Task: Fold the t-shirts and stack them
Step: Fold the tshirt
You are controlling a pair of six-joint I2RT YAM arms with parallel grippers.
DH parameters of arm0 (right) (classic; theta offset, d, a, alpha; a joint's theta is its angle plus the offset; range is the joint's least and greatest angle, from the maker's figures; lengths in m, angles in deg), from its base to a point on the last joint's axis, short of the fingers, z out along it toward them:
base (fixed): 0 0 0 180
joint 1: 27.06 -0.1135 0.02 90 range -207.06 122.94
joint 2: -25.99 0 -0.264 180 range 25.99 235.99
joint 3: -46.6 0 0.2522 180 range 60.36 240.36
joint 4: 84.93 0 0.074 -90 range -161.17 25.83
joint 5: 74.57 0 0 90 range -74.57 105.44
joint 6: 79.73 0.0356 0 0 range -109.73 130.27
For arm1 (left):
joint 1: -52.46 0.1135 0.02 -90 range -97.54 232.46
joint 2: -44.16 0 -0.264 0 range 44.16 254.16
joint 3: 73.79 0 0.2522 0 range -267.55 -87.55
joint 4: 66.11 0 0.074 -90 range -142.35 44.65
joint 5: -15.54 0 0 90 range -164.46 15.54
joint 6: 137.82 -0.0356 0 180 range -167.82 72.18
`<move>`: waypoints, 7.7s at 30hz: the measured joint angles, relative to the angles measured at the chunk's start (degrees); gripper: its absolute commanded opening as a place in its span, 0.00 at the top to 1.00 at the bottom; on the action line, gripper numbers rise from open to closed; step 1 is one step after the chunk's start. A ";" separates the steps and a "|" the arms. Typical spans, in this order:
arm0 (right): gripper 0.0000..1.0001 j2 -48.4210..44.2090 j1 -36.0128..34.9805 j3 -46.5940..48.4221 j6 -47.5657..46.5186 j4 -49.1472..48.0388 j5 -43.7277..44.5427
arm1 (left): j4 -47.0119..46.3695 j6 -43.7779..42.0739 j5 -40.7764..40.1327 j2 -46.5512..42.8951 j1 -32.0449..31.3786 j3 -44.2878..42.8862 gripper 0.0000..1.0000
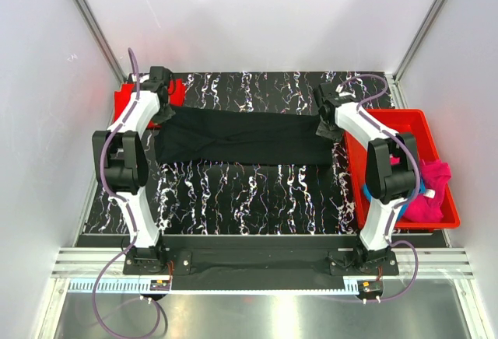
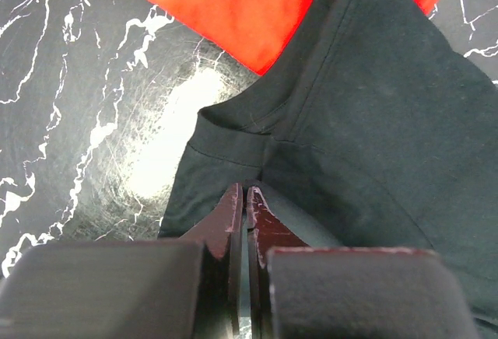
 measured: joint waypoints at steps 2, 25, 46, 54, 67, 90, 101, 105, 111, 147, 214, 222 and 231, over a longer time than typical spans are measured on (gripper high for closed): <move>0.53 -1.18 0.00 -0.35 -0.09 -0.48 -0.94 | 0.11 0.04 0.00 0.15 -0.09 -0.15 0.91; 0.68 -3.82 -0.02 -16.50 0.33 -10.08 -5.81 | -3.41 -4.07 13.00 -21.14 -1.05 20.59 0.46; 0.65 -12.22 -0.02 -22.45 -7.23 -14.47 -13.77 | -13.55 -1.03 28.65 -28.74 13.00 41.13 0.56; 0.66 -8.50 -0.02 -22.51 -8.24 -15.34 -13.16 | -12.70 -0.55 26.56 -16.96 14.40 35.43 0.57; 0.62 -9.29 -0.11 -22.60 -8.09 -14.47 -13.64 | -5.31 2.12 16.39 -12.46 15.02 28.39 0.46; 0.60 -20.55 -2.01 -20.33 -7.34 -9.73 -18.34 | -23.54 4.37 38.49 -15.85 9.55 30.67 0.43; 0.60 -20.22 -2.01 -20.20 -7.34 -10.08 -19.61 | -26.32 7.72 37.51 -13.73 8.41 36.35 0.45; 0.59 -20.22 -2.01 -20.20 -7.34 -10.10 -19.63 | -26.75 8.41 36.70 -13.35 8.41 36.26 0.46; 0.60 -20.22 -2.01 -20.20 -7.32 -10.12 -19.63 | -26.88 9.57 35.63 -13.25 8.39 36.22 0.52; 0.59 -20.22 -2.01 -19.47 -6.91 -10.08 -19.58 | -30.62 14.84 32.76 -11.21 5.51 34.12 0.49; 0.59 -15.58 -2.01 -17.57 -6.95 -11.58 -19.56 | -29.14 7.91 31.52 2.45 -1.88 11.30 0.87; 0.59 -15.87 -2.01 -17.57 -6.93 -11.39 -19.56 | -26.29 7.06 30.03 3.93 -1.95 7.80 0.60; 0.59 -17.33 -2.01 -17.62 -6.60 -11.43 -19.76 | -20.59 5.40 22.56 -6.78 -5.31 15.02 0.63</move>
